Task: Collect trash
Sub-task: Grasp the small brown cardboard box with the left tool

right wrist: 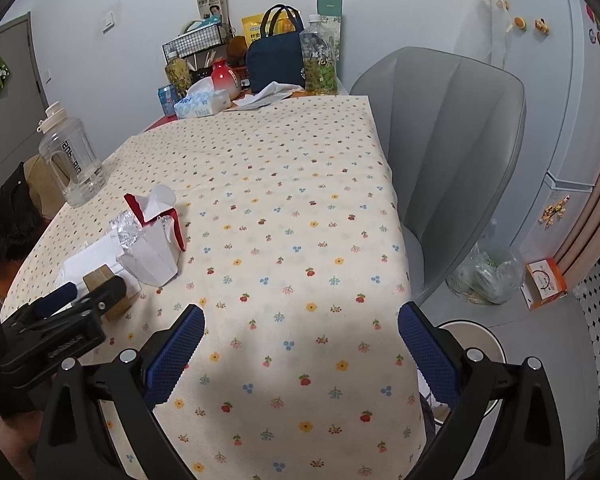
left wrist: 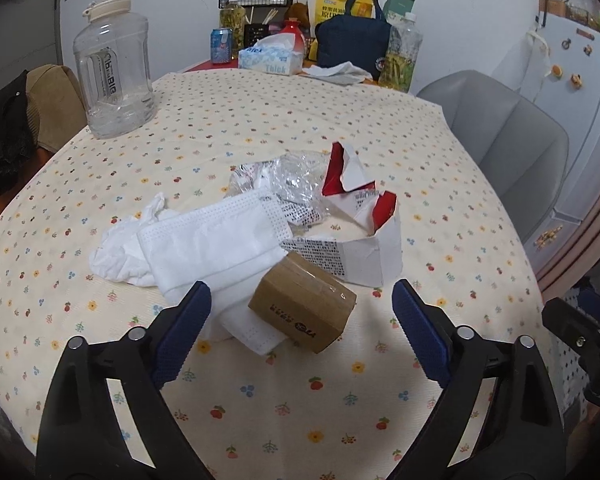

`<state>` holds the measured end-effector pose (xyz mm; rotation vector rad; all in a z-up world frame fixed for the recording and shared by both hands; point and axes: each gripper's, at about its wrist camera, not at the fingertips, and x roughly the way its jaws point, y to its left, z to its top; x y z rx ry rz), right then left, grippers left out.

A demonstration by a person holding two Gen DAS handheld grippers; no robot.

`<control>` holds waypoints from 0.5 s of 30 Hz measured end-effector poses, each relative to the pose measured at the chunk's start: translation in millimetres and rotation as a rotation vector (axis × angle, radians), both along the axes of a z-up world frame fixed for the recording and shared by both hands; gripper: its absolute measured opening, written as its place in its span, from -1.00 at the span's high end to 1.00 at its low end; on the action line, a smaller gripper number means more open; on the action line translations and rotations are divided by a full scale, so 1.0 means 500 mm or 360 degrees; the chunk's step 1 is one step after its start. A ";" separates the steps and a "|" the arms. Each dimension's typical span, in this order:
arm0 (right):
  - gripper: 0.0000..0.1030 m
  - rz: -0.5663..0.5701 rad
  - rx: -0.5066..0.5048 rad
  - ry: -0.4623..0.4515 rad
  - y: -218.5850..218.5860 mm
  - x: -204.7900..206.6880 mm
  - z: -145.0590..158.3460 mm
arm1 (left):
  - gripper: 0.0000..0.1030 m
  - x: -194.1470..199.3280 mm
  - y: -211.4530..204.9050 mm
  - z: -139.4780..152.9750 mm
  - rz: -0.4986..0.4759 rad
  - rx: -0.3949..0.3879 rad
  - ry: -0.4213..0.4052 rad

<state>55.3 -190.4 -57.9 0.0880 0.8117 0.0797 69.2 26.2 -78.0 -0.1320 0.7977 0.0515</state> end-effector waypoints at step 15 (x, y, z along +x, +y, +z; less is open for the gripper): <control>-0.85 0.0072 0.0003 0.0003 0.033 0.006 0.002 | -0.11 -0.011 0.036 0.047 0.0073 -0.0023 -0.0087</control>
